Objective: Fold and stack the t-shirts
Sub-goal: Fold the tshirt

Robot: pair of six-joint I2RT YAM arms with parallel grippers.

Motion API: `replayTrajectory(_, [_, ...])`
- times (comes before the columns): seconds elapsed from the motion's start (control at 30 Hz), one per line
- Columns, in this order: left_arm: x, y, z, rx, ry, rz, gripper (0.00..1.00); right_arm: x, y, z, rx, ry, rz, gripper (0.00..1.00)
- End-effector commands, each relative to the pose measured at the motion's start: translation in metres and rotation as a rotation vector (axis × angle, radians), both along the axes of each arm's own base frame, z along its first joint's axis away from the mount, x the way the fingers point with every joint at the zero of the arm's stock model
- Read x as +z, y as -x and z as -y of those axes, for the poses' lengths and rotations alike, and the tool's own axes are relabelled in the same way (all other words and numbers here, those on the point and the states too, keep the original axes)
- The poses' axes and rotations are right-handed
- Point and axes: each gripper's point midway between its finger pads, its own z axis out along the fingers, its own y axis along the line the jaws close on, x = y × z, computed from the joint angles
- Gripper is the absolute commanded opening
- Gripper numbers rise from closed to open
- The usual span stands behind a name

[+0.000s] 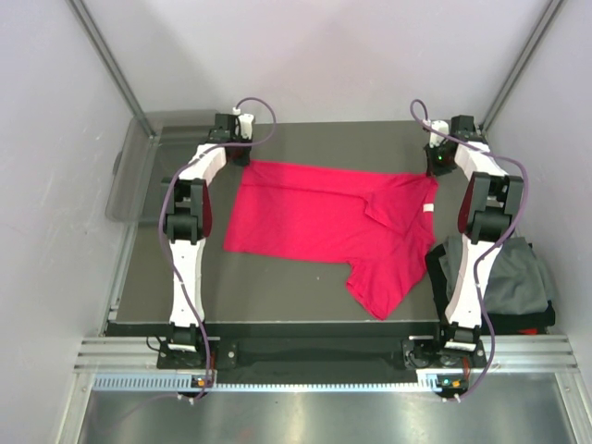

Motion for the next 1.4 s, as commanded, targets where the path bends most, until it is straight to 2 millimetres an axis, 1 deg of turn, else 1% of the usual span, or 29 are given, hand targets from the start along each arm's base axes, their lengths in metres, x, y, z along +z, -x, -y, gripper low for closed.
replayTrajectory(0.0, [0.01, -0.017, 0.0, 0.013, 0.017, 0.06, 0.0, 0.014, -0.013, 0.003, -0.017, 0.033, 0.053, 0.0])
replayTrajectory(0.03, [0.011, -0.019, -0.002, 0.025, 0.015, 0.068, 0.0, 0.015, -0.016, 0.004, -0.021, 0.037, 0.057, 0.0])
replayTrajectory(0.07, [0.012, -0.02, -0.004, 0.038, 0.012, 0.077, 0.0, 0.024, -0.025, 0.007, -0.029, 0.043, 0.083, 0.0])
replayTrajectory(0.1, [0.014, -0.022, -0.005, 0.052, 0.014, 0.083, 0.0, 0.026, -0.029, 0.007, -0.029, 0.049, 0.092, 0.0])
replayTrajectory(0.13, [0.018, -0.026, -0.01, 0.07, 0.008, 0.104, 0.0, 0.019, -0.033, 0.009, -0.034, 0.052, 0.085, 0.0])
replayTrajectory(0.17, [0.019, -0.025, -0.013, 0.081, 0.007, 0.109, 0.0, 0.029, -0.043, 0.009, -0.035, 0.055, 0.11, 0.0])
replayTrajectory(0.2, [0.021, -0.026, -0.014, 0.083, 0.007, 0.118, 0.0, 0.031, -0.047, 0.008, -0.034, 0.057, 0.116, 0.0])
replayTrajectory(0.23, [0.023, -0.027, -0.015, 0.084, 0.005, 0.125, 0.0, 0.026, -0.05, 0.006, -0.034, 0.056, 0.113, 0.0])
replayTrajectory(0.27, [0.024, -0.027, -0.017, 0.086, 0.002, 0.132, 0.0, 0.028, -0.054, 0.005, -0.031, 0.059, 0.123, 0.0])
replayTrajectory(0.3, [0.025, -0.027, -0.019, 0.087, -0.005, 0.136, 0.0, 0.036, -0.061, 0.002, -0.024, 0.062, 0.15, 0.0])
replayTrajectory(0.33, [0.027, -0.028, -0.022, 0.092, -0.005, 0.141, 0.0, 0.035, -0.064, -0.001, -0.018, 0.065, 0.156, 0.0])
replayTrajectory(0.37, [0.03, -0.028, -0.023, 0.09, -0.003, 0.152, 0.0, 0.042, -0.071, -0.002, -0.015, 0.07, 0.184, 0.0])
replayTrajectory(0.43, [0.031, -0.029, -0.024, 0.091, -0.006, 0.155, 0.0, 0.042, -0.076, -0.008, -0.002, 0.086, 0.195, 0.0])
replayTrajectory(0.47, [0.034, -0.03, -0.026, 0.094, -0.008, 0.164, 0.0, 0.048, -0.082, -0.012, 0.005, 0.089, 0.214, 0.0])
replayTrajectory(0.5, [0.037, -0.032, -0.026, 0.099, -0.008, 0.172, 0.0, 0.047, -0.084, -0.016, 0.01, 0.092, 0.218, 0.0])
replayTrajectory(0.57, [0.042, -0.034, -0.027, 0.106, -0.008, 0.186, 0.0, 0.052, -0.09, -0.022, 0.015, 0.091, 0.244, 0.0])
replayTrajectory(0.63, [0.044, -0.036, -0.03, 0.119, -0.019, 0.188, 0.0, 0.054, -0.095, -0.028, 0.02, 0.094, 0.261, 0.0])
replayTrajectory(0.7, [0.046, -0.038, -0.033, 0.131, -0.028, 0.197, 0.0, 0.061, -0.103, -0.033, 0.028, 0.111, 0.298, 0.0])
replayTrajectory(0.83, [0.055, -0.04, -0.036, 0.149, -0.038, 0.216, 0.0, 0.065, -0.108, -0.038, 0.02, 0.109, 0.319, 0.0])
replayTrajectory(1.03, [0.068, -0.046, -0.046, 0.19, -0.056, 0.255, 0.0, 0.069, -0.115, -0.029, -0.004, 0.165, 0.351, 0.0])
replayTrajectory(1.13, [0.072, -0.047, -0.046, 0.196, -0.055, 0.264, 0.0, 0.071, -0.119, -0.023, -0.02, 0.188, 0.371, 0.0])
replayTrajectory(1.17, [0.073, -0.048, -0.052, 0.22, -0.073, 0.267, 0.0, 0.069, -0.12, -0.021, -0.028, 0.196, 0.374, 0.0])
replayTrajectory(1.37, [0.074, -0.049, -0.055, 0.228, -0.083, 0.276, 0.0, 0.068, -0.128, -0.018, -0.052, 0.201, 0.4, 0.0])
